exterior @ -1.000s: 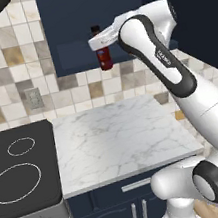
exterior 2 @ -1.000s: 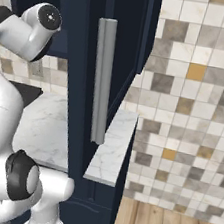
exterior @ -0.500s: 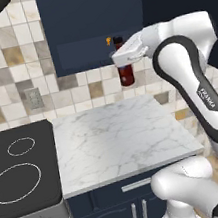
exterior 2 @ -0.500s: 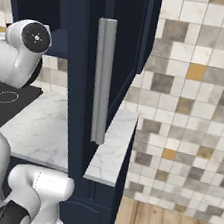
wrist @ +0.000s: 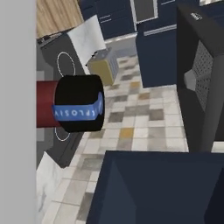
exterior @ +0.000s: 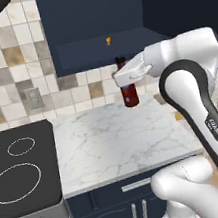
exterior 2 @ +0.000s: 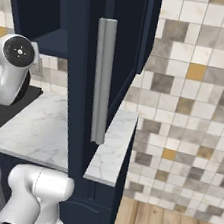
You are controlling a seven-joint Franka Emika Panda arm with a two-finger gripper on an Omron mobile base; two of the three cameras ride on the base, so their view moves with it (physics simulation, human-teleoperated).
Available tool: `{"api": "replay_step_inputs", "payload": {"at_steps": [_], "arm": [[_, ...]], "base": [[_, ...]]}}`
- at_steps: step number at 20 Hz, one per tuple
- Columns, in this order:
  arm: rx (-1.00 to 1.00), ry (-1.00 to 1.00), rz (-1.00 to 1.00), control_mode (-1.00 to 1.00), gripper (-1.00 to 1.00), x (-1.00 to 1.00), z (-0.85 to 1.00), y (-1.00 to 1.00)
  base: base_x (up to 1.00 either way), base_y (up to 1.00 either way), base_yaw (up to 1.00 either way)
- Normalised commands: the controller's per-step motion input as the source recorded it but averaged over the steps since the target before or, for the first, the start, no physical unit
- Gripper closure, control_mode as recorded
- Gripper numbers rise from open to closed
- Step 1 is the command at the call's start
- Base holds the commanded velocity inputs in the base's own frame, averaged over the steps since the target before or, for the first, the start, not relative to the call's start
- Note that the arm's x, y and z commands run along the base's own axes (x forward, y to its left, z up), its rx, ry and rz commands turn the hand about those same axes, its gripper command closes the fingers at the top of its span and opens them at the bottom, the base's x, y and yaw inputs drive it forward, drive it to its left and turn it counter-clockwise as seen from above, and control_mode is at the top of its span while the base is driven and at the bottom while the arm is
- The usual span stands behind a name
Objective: The dining table condiment station is running low on condiment bottle. Refill the condiment station by opening the cabinet and taking the condiment bottle from the cabinet and placing it on the dining table.
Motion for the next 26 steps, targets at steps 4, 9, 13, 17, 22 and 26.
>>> {"api": "replay_step_inputs", "payload": {"at_steps": [4,9,13,17,22,26], "arm": [[-0.02,0.07,0.0,-1.0,1.0,-0.01,-0.26,0.15],[-0.01,0.0,0.0,1.0,1.0,-0.03,-0.08,0.07],[0.0,0.0,0.0,1.0,1.0,0.0,0.0,0.0],[0.0,0.0,0.0,1.0,1.0,0.0,0.0,0.0],[0.0,0.0,0.0,1.0,1.0,0.0,0.0,0.0],[0.0,0.0,0.0,1.0,1.0,0.0,0.0,0.0]], "base": [[0.0,0.0,0.0],[-0.62,0.5,0.15],[-0.97,0.91,0.39],[-0.8,1.0,0.5],[-0.76,0.82,0.59],[-0.82,0.68,0.62]]}}
